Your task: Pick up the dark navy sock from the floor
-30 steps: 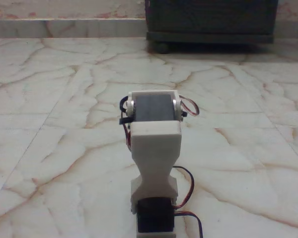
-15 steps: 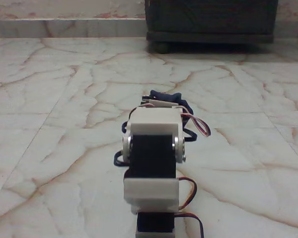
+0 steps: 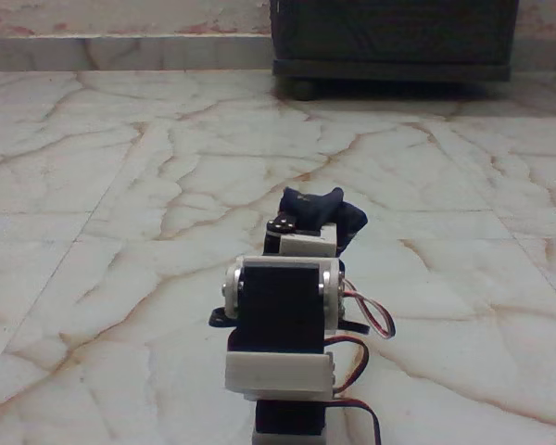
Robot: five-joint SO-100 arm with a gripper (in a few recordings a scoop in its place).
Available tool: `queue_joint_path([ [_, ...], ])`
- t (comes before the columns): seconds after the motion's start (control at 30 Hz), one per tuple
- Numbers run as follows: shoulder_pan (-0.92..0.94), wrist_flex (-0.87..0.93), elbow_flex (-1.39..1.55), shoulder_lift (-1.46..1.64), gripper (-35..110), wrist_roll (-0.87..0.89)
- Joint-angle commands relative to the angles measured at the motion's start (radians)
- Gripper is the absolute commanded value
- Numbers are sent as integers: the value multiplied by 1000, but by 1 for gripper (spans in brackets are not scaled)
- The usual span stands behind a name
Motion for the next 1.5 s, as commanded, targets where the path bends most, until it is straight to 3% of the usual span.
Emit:
queue_joint_path([
  [0.0,-18,-66,28,48,0,-14],
  [0.17,-35,-173,64,48,0,-23],
  [0.63,55,-155,63,46,0,-215],
  [1.47,2,-141,64,41,0,-137],
])
